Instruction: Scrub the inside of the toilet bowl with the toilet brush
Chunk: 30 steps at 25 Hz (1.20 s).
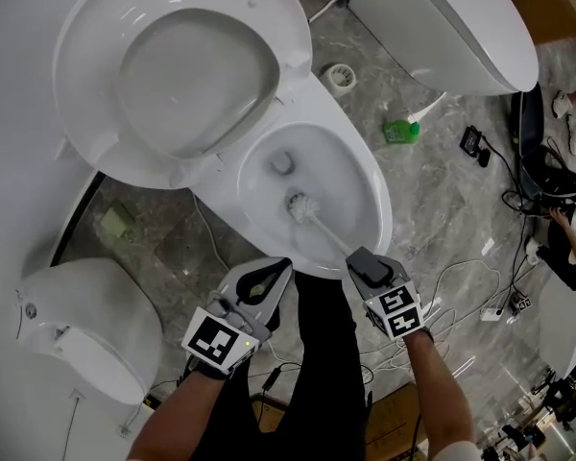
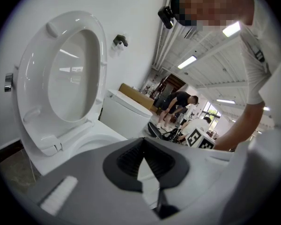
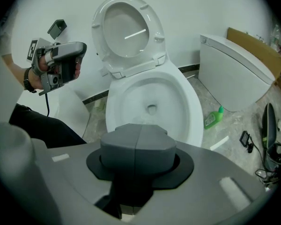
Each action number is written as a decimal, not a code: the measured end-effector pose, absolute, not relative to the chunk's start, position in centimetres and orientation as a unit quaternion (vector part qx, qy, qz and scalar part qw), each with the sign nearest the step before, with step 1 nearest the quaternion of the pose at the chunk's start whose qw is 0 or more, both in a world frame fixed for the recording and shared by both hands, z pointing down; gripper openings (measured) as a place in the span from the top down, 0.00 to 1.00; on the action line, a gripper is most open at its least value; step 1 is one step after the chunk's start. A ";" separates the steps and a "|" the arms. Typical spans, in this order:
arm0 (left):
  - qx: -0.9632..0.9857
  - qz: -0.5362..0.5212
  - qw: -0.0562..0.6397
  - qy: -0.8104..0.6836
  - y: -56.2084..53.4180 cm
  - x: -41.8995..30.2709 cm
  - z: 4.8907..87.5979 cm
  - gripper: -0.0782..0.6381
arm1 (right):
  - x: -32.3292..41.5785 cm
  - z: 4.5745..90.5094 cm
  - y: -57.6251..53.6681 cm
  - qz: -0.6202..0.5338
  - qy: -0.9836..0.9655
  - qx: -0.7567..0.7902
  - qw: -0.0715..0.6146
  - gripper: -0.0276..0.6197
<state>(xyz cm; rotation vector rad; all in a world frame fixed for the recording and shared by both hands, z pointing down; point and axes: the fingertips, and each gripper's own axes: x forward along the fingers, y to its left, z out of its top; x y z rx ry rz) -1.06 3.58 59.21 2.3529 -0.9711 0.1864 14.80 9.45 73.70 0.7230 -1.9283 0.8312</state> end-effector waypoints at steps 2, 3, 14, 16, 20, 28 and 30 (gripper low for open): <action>0.882 0.074 0.286 -0.367 3.8 -1.5 59.8 0.89 | 13.2 74.1 9.0 0.337 -0.785 0.285 0.434 0.72; 0.882 0.078 0.283 -0.367 3.9 -1.8 60.1 0.89 | 12.3 74.3 8.7 0.336 -0.789 0.282 0.429 0.72; 0.876 0.081 0.275 -0.387 2.9 -4.1 61.9 0.89 | 7.1 77.4 2.5 0.311 -0.808 0.291 0.408 0.72; 0.875 0.080 0.274 -0.391 2.6 -4.5 62.3 0.89 | 6.5 77.5 1.0 0.298 -0.812 0.296 0.405 0.72; 0.873 0.080 0.270 -0.398 2.0 -5.1 62.9 0.89 | 6.9 78.0 -1.6 0.278 -0.813 0.298 0.415 0.72; 0.873 0.066 0.273 -0.398 0.9 -4.7 62.5 0.89 | 9.7 79.8 -1.7 0.279 -0.794 0.299 0.449 0.72; 0.875 0.064 0.272 -0.395 0.8 -4.4 62.5 0.89 | 9.4 80.6 -1.1 0.279 -0.789 0.295 0.461 0.72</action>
